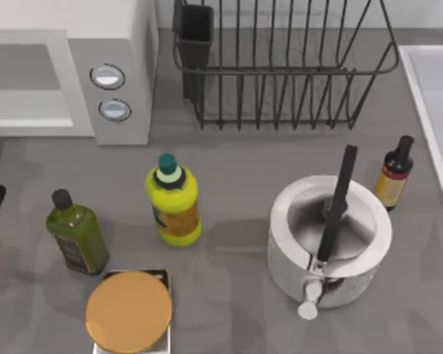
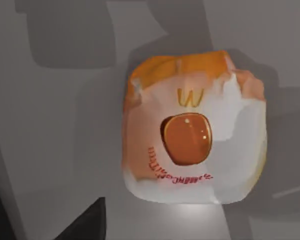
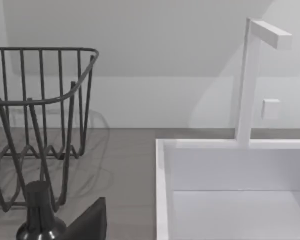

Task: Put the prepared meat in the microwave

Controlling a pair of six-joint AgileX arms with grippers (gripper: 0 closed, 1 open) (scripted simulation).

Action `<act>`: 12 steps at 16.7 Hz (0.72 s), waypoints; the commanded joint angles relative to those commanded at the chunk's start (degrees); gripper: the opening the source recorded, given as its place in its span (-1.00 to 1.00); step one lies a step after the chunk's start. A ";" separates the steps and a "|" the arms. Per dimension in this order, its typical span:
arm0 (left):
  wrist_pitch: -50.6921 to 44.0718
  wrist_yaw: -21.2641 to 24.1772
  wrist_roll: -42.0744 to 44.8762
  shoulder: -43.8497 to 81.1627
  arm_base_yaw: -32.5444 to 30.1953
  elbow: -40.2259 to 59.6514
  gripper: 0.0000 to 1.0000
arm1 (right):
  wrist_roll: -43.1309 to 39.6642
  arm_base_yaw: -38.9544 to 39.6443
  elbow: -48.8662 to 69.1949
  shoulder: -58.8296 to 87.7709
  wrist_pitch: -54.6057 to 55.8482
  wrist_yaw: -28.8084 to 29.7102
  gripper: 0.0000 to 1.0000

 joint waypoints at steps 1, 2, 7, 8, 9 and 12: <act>-1.63 0.04 0.69 3.20 0.35 2.30 1.00 | 0.00 0.00 0.00 0.00 0.00 0.00 1.00; -3.00 0.08 1.28 5.92 0.66 4.32 1.00 | 0.00 0.00 0.00 0.00 0.00 0.00 1.00; -5.57 0.19 2.41 10.83 1.31 8.42 1.00 | 0.00 0.00 0.00 0.00 0.00 0.00 1.00; -5.57 0.19 2.41 10.83 1.31 8.42 1.00 | 0.00 0.00 0.00 0.00 0.00 0.00 1.00; -5.57 0.19 2.41 10.83 1.31 8.42 1.00 | 0.00 0.00 0.00 0.00 0.00 0.00 1.00; -4.50 0.17 2.28 11.18 1.07 7.62 1.00 | 0.00 0.00 0.00 0.00 0.00 0.00 1.00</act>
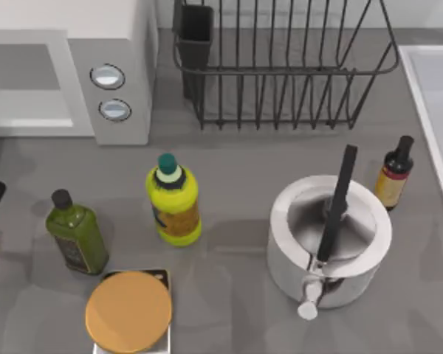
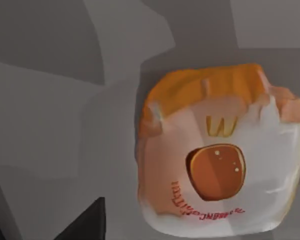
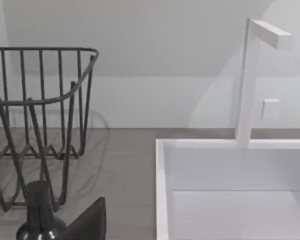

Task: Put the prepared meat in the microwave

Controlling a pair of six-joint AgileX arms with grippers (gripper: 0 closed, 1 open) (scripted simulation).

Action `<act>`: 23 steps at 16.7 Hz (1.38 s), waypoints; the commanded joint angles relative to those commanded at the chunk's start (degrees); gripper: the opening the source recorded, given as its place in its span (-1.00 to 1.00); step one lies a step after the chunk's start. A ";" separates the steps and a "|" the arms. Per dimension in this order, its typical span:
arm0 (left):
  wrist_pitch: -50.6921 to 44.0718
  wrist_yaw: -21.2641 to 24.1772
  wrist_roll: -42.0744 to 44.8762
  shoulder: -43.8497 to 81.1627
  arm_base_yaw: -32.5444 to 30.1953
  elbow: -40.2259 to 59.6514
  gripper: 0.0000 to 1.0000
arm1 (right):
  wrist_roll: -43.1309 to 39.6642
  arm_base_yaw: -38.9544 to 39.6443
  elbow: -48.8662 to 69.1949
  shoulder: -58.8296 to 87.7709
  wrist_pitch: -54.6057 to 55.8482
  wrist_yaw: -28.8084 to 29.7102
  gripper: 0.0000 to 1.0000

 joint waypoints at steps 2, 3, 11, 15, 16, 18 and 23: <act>3.24 0.00 -0.03 1.62 0.07 -1.74 1.00 | 0.00 0.00 0.00 0.00 0.00 0.00 1.00; 5.68 0.01 0.02 2.75 0.10 -2.84 1.00 | 0.00 0.00 0.00 0.00 0.00 0.00 1.00; 16.98 0.06 0.28 8.44 0.24 -8.46 1.00 | 0.00 0.00 0.00 0.00 0.00 0.00 1.00; 16.98 0.06 0.28 8.44 0.24 -8.46 0.55 | 0.00 0.00 0.00 0.00 0.00 0.00 1.00; 16.98 0.06 0.28 8.44 0.24 -8.46 0.40 | 0.00 0.00 0.00 0.00 0.00 0.00 1.00; 16.98 0.06 0.28 8.44 0.24 -8.46 0.10 | 0.00 0.00 0.00 0.00 0.00 0.00 1.00; 16.98 0.06 0.28 8.44 0.24 -8.46 -0.66 | 0.00 0.00 0.00 0.00 0.00 0.00 1.00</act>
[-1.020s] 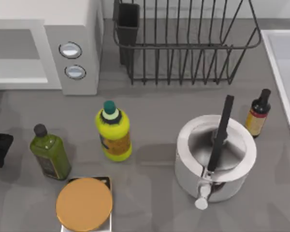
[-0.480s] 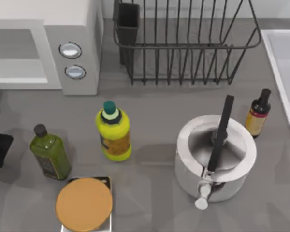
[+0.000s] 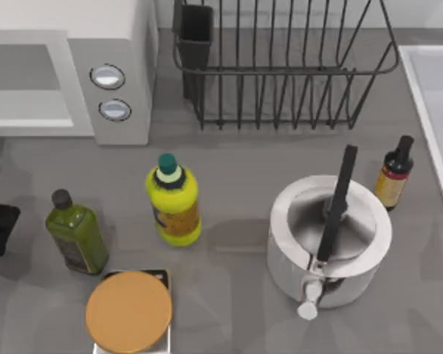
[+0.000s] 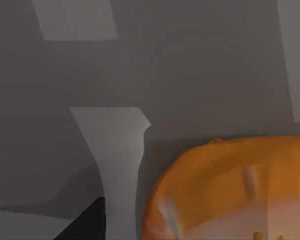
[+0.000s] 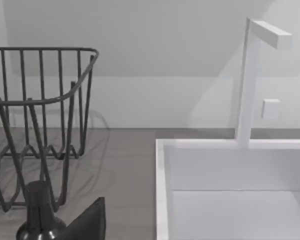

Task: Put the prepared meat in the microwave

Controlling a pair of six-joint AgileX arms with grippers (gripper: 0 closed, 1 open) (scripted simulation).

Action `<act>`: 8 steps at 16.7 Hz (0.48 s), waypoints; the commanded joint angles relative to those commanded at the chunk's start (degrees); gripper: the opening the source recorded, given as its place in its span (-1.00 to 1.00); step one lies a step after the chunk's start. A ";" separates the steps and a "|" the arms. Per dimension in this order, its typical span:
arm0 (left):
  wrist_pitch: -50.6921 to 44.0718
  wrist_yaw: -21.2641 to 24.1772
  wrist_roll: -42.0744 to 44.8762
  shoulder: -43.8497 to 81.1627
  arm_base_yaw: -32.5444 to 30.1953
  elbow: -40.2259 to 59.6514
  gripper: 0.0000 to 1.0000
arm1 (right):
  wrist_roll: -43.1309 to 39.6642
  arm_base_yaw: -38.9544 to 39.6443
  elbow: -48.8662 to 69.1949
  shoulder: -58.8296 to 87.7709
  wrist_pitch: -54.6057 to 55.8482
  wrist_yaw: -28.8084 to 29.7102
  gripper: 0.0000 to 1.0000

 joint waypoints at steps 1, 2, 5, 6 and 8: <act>0.00 0.00 0.00 0.00 0.00 0.00 -0.81 | 0.00 0.00 0.00 0.00 0.00 0.00 1.00; 0.00 0.00 0.00 0.00 0.00 0.00 -0.96 | 0.00 0.00 0.00 0.00 0.00 0.00 1.00; 0.00 0.00 0.00 0.00 0.00 0.00 -1.00 | 0.00 0.00 0.00 0.00 0.00 0.00 1.00; 0.00 0.00 0.00 0.00 0.00 0.00 -1.00 | 0.00 0.00 0.00 0.00 0.00 0.00 1.00; 0.00 0.00 0.00 0.00 0.00 0.00 -1.00 | 0.00 0.00 0.00 0.00 0.00 0.00 1.00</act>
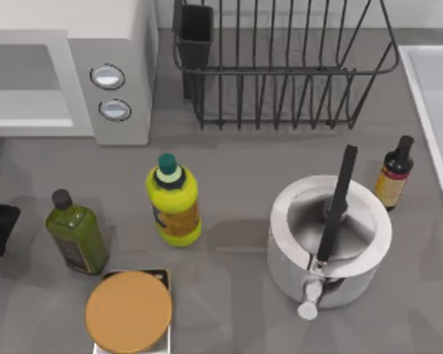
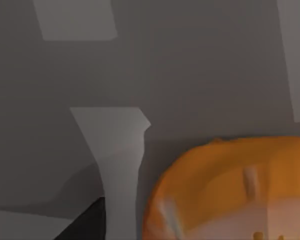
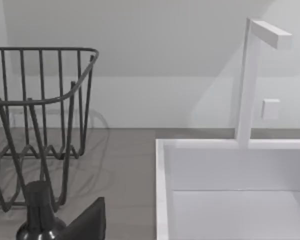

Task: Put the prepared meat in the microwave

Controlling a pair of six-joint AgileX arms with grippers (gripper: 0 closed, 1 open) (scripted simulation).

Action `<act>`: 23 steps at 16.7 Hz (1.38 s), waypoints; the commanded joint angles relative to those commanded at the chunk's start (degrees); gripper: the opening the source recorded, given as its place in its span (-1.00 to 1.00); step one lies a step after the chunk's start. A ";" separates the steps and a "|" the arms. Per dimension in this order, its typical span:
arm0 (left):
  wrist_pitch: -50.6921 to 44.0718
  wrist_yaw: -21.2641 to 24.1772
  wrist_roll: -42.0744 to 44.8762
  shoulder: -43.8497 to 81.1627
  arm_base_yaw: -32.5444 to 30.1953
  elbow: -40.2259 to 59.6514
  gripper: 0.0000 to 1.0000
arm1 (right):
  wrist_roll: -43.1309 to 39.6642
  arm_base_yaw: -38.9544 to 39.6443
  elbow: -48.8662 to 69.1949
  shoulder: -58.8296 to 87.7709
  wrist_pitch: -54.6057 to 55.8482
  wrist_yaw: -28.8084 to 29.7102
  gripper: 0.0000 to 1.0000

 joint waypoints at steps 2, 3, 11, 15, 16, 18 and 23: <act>0.00 0.00 0.00 0.00 0.00 0.00 -1.00 | 0.00 0.00 0.00 0.00 0.00 0.00 1.00; -2.80 0.34 0.13 -3.61 0.04 1.16 -1.00 | 0.00 0.00 0.00 0.00 0.00 0.00 1.00; -18.04 0.35 -0.02 -8.69 0.11 9.74 -1.00 | 0.00 0.00 0.00 0.00 0.00 0.00 1.00; -25.10 0.30 -0.16 -11.88 -0.12 15.03 -1.00 | 0.00 0.00 0.00 0.00 0.00 0.00 1.00; -25.42 0.30 -0.17 -12.07 -0.14 15.34 -1.00 | 0.00 0.00 0.00 0.00 0.00 0.00 1.00; -25.42 0.30 -0.17 -12.07 -0.14 15.34 -1.00 | 0.00 0.00 0.00 0.00 0.00 0.00 1.00; -21.79 0.03 -1.17 -12.14 0.07 13.84 -1.00 | 0.00 0.00 0.00 0.00 0.00 0.00 1.00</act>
